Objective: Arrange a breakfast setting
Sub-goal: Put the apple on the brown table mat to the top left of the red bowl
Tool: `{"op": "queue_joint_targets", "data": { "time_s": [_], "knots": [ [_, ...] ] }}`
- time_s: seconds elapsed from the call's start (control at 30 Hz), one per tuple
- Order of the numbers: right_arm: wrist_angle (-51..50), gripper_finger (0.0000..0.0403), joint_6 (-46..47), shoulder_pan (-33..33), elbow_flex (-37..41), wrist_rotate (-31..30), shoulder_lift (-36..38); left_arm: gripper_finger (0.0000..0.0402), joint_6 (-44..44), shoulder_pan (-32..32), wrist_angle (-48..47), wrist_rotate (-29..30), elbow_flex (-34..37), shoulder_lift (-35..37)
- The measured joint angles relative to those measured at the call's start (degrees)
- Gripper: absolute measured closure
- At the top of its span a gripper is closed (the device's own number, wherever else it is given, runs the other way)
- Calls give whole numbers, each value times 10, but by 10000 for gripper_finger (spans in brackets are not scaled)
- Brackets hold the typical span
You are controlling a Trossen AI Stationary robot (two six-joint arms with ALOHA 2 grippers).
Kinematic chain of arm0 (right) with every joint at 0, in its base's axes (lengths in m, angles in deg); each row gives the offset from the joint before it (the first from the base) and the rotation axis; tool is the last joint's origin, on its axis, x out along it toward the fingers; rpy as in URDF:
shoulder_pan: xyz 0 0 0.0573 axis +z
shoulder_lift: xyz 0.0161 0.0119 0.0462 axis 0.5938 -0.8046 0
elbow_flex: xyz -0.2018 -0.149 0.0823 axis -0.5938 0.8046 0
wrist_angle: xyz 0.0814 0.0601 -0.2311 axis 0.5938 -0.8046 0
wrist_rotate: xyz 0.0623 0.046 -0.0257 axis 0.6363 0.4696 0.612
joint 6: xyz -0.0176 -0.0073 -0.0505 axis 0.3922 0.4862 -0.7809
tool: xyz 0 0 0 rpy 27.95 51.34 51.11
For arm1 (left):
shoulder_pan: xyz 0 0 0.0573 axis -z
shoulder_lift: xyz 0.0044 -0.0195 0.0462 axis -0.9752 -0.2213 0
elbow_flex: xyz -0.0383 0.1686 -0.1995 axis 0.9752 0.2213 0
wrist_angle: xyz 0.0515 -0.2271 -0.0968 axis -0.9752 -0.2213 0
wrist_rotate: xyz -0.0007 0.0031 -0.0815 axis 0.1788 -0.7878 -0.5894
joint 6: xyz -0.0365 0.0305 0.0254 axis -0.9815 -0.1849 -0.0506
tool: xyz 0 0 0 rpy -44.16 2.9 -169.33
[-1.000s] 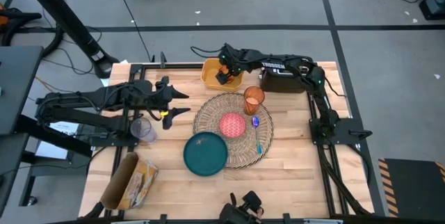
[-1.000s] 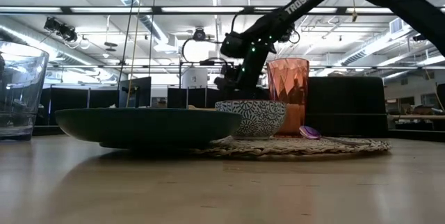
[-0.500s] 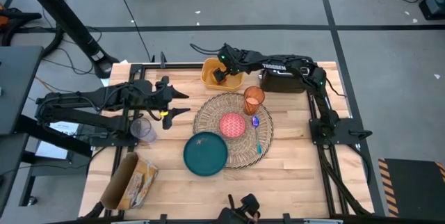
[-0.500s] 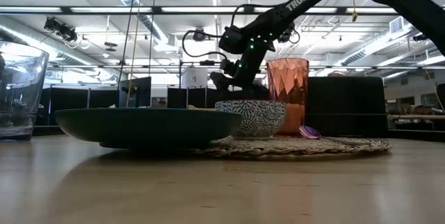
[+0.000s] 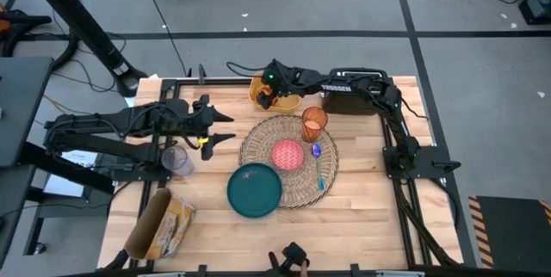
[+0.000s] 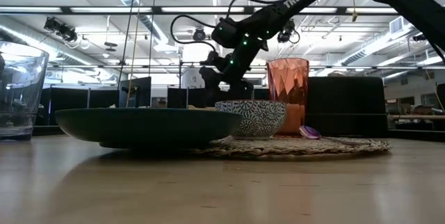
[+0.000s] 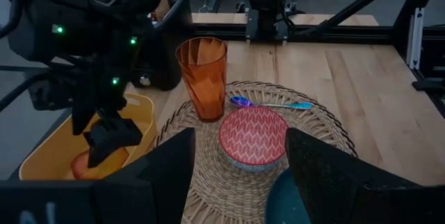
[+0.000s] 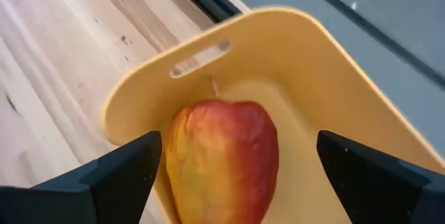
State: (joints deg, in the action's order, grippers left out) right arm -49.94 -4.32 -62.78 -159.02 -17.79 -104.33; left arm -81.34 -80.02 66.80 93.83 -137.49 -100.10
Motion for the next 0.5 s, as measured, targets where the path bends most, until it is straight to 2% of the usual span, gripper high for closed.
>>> {"op": "queue_joint_targets", "data": {
  "time_s": [0.33,0.5],
  "knots": [
    [32,21,-23,-8,47,40,-2,170,0,0,2,0,0,0],
    [26,30,-8,-12,51,13,-2,170,-5,0,2,0,0,0]
  ]
}}
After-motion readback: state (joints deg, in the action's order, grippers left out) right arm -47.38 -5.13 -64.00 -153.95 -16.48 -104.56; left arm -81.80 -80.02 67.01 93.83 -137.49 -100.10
